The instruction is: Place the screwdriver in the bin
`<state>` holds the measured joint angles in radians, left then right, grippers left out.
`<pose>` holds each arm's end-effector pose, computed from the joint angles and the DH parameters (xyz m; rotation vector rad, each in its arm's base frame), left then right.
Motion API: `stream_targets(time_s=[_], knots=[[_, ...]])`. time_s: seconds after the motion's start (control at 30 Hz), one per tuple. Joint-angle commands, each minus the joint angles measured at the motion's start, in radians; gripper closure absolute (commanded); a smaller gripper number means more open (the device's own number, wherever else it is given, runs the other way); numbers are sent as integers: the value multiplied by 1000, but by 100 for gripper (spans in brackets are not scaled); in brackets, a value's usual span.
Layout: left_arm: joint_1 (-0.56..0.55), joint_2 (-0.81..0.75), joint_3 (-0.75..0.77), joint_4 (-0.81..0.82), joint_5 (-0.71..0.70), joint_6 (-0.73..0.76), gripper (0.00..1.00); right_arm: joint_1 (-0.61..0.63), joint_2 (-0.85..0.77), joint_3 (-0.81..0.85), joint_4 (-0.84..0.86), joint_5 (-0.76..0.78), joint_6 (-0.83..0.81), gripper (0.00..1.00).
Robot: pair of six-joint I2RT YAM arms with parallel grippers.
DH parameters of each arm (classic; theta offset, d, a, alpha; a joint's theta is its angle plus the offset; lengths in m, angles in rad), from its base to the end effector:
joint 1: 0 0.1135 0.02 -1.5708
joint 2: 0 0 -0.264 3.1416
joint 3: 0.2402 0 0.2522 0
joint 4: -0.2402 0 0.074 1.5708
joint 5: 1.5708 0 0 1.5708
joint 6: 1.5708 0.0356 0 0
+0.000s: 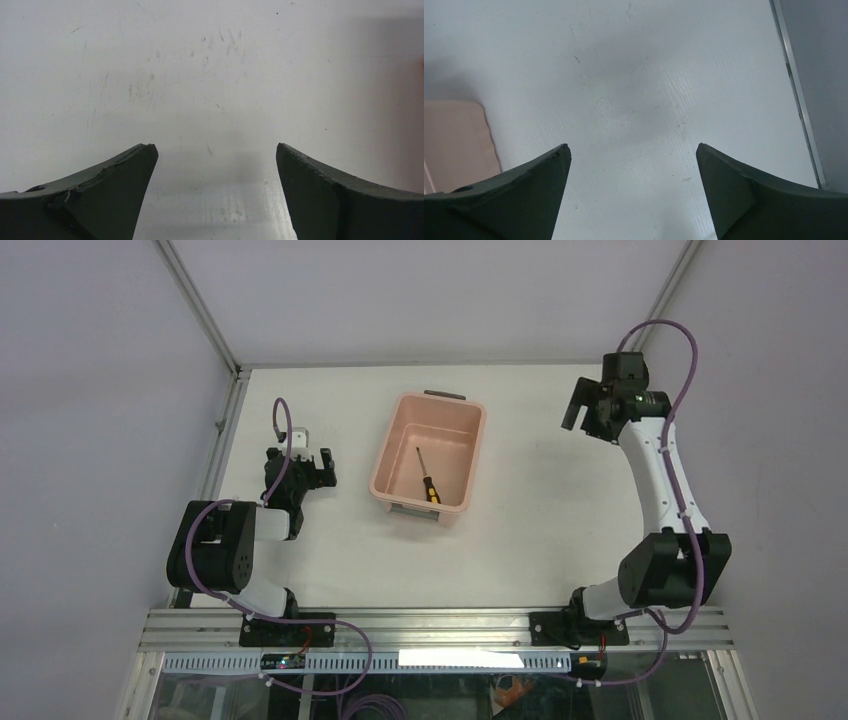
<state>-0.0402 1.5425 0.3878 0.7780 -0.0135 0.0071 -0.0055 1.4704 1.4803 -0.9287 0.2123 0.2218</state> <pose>0.2681 -0.0103 0.1373 0.0371 1.9471 -0.0088 0.3039 -0.0092 0.3521 0.3681 2.4409 -0.1713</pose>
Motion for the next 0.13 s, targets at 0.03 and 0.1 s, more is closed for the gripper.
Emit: stream_targets(time_s=[0.03,0.1], knots=[[-8,-35,-4,26,23,-16,1,9,-103,-55,81,2,6,1],[-8,-36,-4,26,23,-16,1,9,-112,-63,90,-8,16,1]])
